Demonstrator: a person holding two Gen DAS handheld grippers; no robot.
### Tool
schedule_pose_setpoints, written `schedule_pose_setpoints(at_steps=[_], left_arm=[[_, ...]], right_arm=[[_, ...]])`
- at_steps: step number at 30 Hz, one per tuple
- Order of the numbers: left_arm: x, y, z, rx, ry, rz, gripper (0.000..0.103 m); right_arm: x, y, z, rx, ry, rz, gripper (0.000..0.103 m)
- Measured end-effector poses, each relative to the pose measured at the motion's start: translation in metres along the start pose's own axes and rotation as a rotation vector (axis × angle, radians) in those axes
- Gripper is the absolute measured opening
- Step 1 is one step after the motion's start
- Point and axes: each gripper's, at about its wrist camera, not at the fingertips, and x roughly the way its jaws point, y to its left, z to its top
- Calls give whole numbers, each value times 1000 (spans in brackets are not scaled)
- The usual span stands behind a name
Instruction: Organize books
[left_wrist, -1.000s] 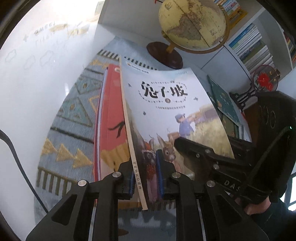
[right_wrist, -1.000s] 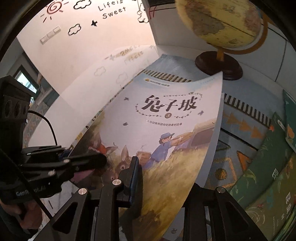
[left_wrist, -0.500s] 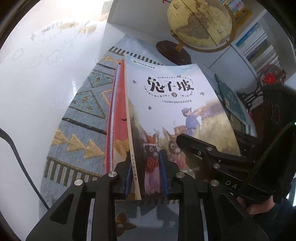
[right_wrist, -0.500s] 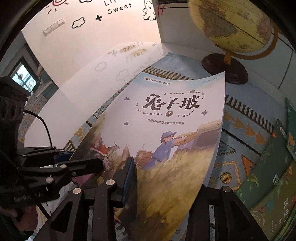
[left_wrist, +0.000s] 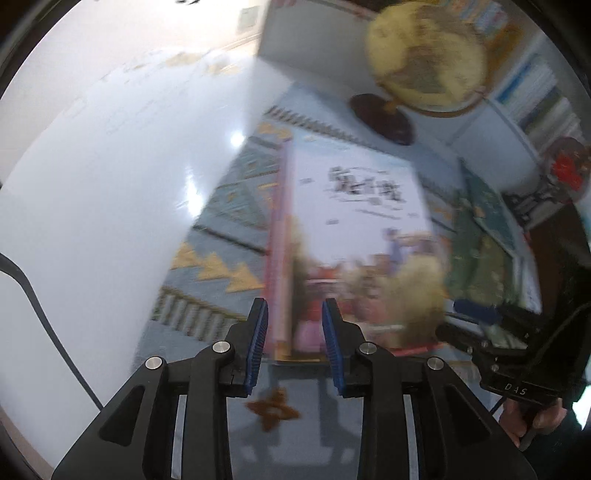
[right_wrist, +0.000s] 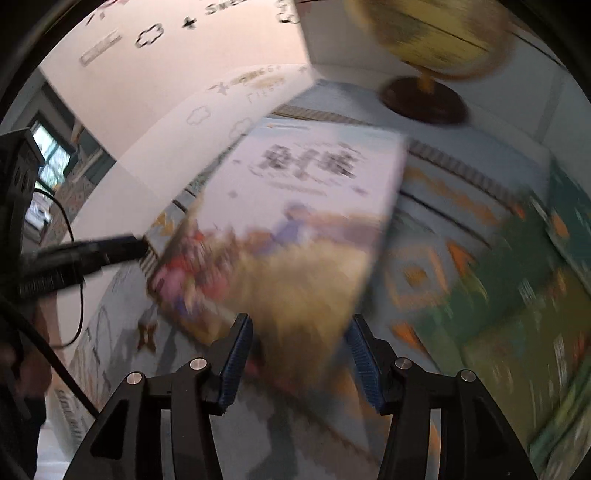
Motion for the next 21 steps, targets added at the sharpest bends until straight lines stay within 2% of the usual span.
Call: schedule_pose_setpoints(at_steps=[1, 2, 3, 4, 6, 9, 14, 18, 21], left_arm=[[-1, -10, 1, 21, 0, -7, 38], [-2, -22, 3, 43, 3, -13, 57], [-2, -42, 5, 75, 5, -27, 82], [-2, -57, 7, 96, -5, -41, 88], [-1, -92, 11, 149, -29, -95, 89], [11, -155, 20, 245, -23, -172, 89], [45, -261, 37, 424, -32, -221, 89], [70, -309, 46, 463, -12, -204, 88], [92, -329, 57, 476, -16, -177, 88]], right_arm=[[-10, -11, -12, 39, -4, 9, 52], [-22, -24, -24, 83, -10, 11, 52], [-31, -34, -33, 110, -18, 6, 52], [-44, -47, -45, 144, -34, -7, 52], [-69, -72, -66, 212, -65, -35, 52], [-111, -120, -94, 342, -129, -80, 52], [-173, -192, -110, 500, -254, -137, 52], [-204, -247, -106, 549, -307, -226, 53], [-205, -276, -93, 571, -308, -219, 54]])
